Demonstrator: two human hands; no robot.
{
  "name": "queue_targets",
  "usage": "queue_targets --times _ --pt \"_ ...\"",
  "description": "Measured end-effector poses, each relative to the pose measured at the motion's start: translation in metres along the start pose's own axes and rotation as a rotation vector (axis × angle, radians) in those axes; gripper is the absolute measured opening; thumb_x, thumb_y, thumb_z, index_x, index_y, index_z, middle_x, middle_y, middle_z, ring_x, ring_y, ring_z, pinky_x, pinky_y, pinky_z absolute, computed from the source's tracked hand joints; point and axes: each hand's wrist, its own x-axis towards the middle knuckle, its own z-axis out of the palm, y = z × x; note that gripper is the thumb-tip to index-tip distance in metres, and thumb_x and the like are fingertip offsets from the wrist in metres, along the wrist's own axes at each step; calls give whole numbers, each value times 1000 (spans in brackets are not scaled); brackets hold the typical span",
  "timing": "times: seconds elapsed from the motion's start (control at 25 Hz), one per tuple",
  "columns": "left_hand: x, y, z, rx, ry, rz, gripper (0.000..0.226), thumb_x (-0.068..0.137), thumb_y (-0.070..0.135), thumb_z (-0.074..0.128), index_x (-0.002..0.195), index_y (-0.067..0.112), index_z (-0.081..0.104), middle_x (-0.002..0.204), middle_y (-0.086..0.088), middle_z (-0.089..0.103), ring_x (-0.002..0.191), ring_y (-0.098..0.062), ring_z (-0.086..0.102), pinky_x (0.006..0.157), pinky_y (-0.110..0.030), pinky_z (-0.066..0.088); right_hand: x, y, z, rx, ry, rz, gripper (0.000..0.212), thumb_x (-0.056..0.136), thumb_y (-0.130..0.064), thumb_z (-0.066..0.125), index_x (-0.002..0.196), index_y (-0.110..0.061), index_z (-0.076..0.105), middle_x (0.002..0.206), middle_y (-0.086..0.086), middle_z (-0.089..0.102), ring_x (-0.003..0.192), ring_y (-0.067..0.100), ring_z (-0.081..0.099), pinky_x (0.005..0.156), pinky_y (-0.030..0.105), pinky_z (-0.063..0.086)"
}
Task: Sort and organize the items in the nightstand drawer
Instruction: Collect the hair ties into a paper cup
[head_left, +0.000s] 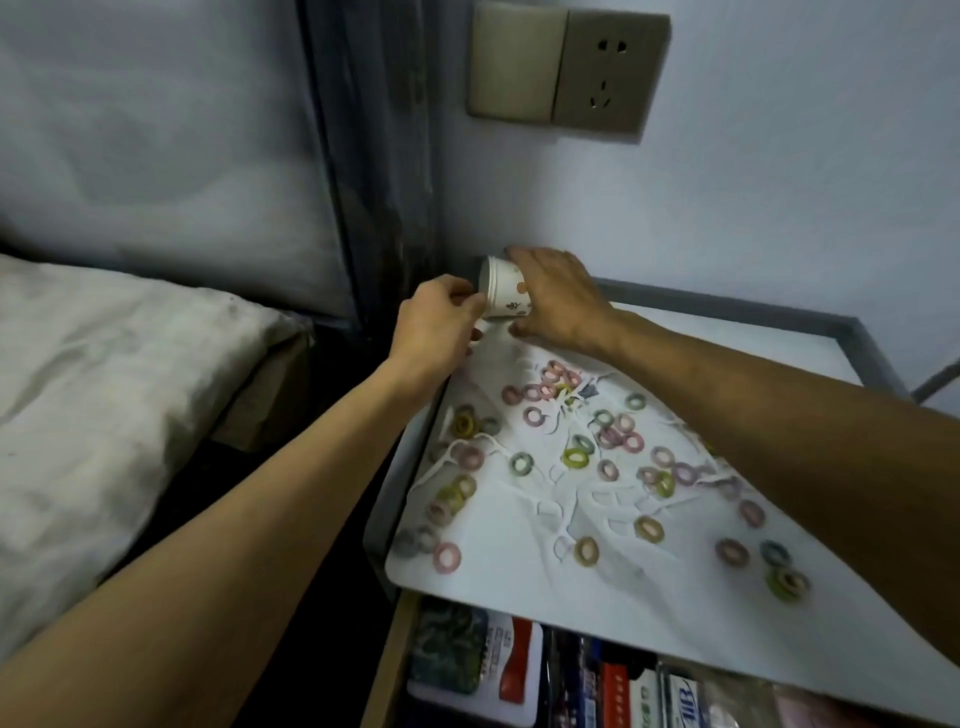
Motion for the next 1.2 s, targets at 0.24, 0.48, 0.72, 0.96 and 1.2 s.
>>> queue_targets --times 0.24,0.48,0.72,0.96,1.2 --pt "17 -7 8 186 19 108 29 99 28 53 121 16 68 101 -2 71 87 -16 67 73 -24 53 4 9 20 119 75 -81 64 73 -21 78 130 -18 47 123 5 48 106 20 49 81 28 40" --pt "8 4 11 192 67 160 25 98 24 54 90 13 74 72 -2 69 64 -13 66 57 -21 50 -21 13 5 193 72 -150 73 74 -20 79 137 -20 42 126 4 49 105 19 52 84 33 49" --pt "2 9 11 114 118 88 26 95 33 58 83 16 74 65 -1 64 69 -20 64 67 -34 52 -27 12 1 178 75 -172 72 76 -18 79 138 -19 41 127 5 49 107 20 52 86 32 47" --pt "-14 15 -8 234 379 65 27 101 33 43 102 16 64 97 -8 70 91 -31 65 81 -46 53 -13 31 3 190 62 23 73 74 -18 81 136 -18 43 125 7 52 108 24 53 84 35 47" --pt "-45 34 -24 417 308 166 21 103 40 36 97 21 42 96 -2 60 87 -34 57 71 -40 39 -6 21 -9 231 -21 109 77 79 -13 79 144 -11 39 138 12 48 125 29 48 101 36 40"
